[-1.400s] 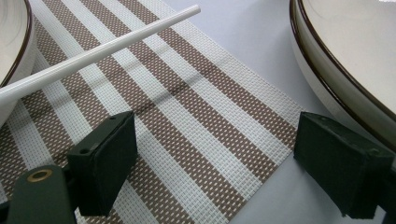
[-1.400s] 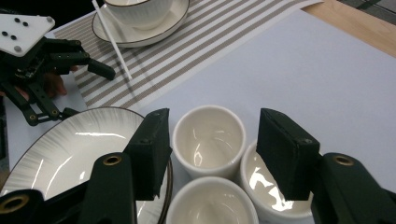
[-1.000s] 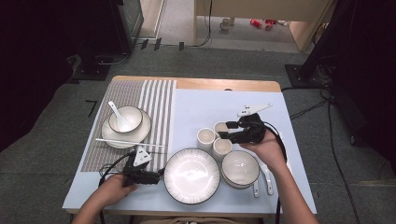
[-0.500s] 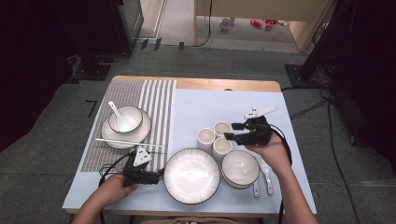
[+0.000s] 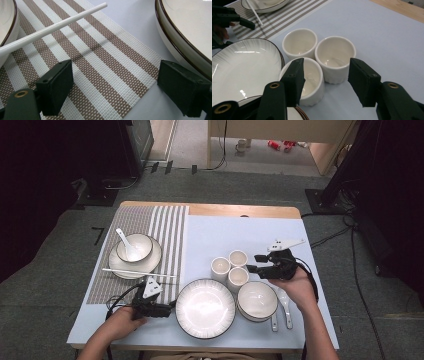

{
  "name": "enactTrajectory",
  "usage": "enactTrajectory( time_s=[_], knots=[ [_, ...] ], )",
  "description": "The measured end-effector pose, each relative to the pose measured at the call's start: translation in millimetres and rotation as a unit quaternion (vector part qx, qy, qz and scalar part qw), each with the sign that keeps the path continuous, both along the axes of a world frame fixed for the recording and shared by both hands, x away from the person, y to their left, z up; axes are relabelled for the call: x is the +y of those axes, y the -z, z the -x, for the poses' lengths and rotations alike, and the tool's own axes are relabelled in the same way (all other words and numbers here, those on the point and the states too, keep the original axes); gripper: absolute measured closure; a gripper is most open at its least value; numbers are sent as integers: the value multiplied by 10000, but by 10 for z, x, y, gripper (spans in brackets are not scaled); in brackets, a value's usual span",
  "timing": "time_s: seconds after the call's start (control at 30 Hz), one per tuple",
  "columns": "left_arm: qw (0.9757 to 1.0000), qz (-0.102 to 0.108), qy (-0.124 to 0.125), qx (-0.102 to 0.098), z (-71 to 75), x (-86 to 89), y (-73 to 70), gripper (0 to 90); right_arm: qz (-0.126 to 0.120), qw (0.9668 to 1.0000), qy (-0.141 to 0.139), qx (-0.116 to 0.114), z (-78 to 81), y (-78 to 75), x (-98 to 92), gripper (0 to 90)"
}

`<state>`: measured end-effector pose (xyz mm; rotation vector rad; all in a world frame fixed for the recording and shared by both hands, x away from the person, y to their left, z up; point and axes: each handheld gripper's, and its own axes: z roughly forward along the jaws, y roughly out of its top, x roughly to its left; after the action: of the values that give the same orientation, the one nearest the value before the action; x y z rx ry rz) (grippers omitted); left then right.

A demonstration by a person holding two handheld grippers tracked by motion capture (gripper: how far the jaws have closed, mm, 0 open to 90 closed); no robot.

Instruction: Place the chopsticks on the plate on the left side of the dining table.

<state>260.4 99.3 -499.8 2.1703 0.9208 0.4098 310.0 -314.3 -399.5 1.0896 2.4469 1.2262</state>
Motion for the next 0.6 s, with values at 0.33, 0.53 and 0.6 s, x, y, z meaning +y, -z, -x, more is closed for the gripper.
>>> enactTrajectory(
  time_s=[0.33, 0.53, 0.6],
  knots=[
    [10000, 13, -7, 7, 1, -1, 1, 135, -82, 9999, 146, 42, 42, 93, -158, 469],
    [10000, 9, -4, 8, 0, 0, 0, 135, -76, 9998, 193, 51, 57, 149, -197, 469],
    [10000, 10, -5, 8, 0, 0, 0, 135, -57, 9997, 242, 24, 72, 161, -211, 469]
  ],
)
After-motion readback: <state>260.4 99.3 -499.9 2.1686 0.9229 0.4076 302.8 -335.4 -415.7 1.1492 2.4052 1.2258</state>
